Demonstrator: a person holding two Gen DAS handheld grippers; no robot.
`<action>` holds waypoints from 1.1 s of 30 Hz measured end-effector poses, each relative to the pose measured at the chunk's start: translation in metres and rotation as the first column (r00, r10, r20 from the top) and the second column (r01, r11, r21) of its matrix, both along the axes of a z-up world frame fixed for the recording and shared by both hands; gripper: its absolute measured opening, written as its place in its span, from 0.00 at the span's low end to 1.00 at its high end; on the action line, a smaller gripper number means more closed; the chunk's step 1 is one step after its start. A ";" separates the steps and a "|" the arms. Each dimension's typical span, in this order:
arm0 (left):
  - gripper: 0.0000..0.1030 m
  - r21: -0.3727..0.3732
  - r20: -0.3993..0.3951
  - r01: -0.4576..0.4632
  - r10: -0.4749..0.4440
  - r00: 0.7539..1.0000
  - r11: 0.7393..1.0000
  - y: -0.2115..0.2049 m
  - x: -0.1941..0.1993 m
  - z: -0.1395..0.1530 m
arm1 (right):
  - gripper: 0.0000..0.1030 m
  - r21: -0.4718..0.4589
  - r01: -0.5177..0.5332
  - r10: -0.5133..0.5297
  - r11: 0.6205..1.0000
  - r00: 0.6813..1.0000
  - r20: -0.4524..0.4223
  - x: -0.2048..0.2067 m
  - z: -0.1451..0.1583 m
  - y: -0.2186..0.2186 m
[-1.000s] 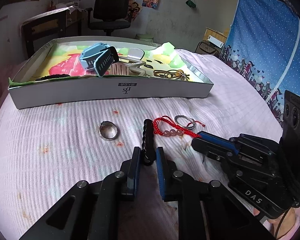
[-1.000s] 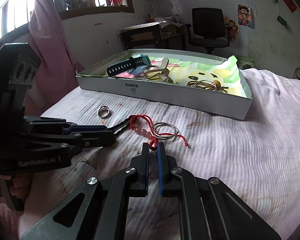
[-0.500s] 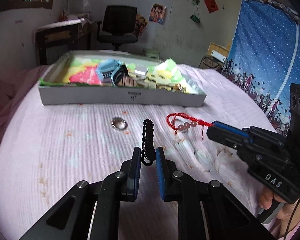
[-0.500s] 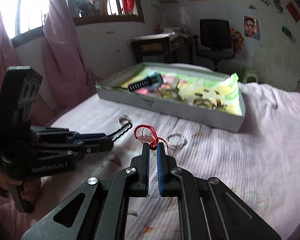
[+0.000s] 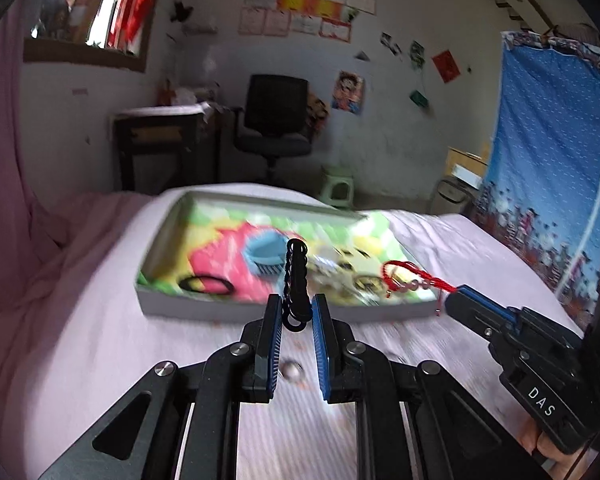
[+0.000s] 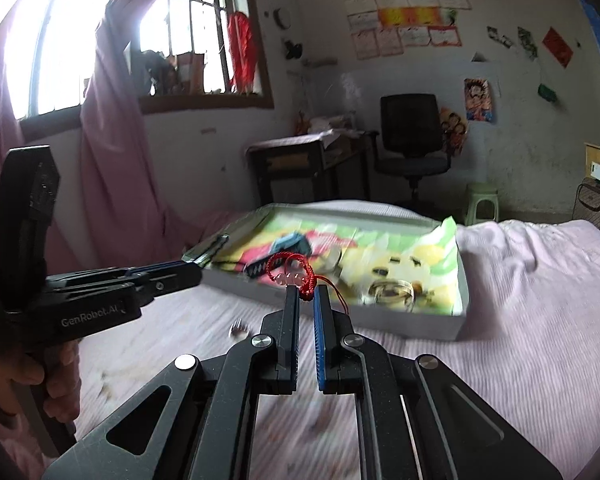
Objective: Organize jewelry
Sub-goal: 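Carry the bead bracelet into the tray while the right tool carries the red string bracelet there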
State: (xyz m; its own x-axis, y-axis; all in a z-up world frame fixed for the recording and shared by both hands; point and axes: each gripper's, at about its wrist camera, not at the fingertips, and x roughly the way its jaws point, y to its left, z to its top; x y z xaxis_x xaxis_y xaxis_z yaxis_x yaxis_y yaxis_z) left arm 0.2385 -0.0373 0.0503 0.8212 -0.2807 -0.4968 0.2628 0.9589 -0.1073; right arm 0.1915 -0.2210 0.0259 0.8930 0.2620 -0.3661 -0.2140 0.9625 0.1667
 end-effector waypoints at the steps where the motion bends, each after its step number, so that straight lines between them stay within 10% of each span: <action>1: 0.14 0.004 0.003 -0.012 0.012 1.000 1.000 0.001 0.005 0.001 | 0.06 -0.009 0.018 -0.018 1.000 1.000 0.008 0.007 0.001 0.001; 14: 0.14 0.048 -0.053 -0.117 0.120 0.991 0.992 0.021 0.082 -0.017 | 0.06 -0.054 0.193 -0.197 0.980 0.977 -0.086 0.106 -0.022 -0.010; 33: 0.14 0.088 -0.216 -0.103 0.120 0.969 0.991 0.022 0.121 -0.050 | 0.06 -0.096 0.177 -0.194 0.979 0.956 -0.218 0.135 -0.055 -0.003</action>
State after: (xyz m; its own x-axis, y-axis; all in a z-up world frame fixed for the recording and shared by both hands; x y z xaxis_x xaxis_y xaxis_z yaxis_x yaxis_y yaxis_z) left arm 0.3599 -0.0156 0.0001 0.7133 -0.1480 -0.6851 0.1316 0.9883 -0.0765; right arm 0.3261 -0.2240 -0.0295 0.8153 0.0635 -0.5755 0.0043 0.9933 0.1157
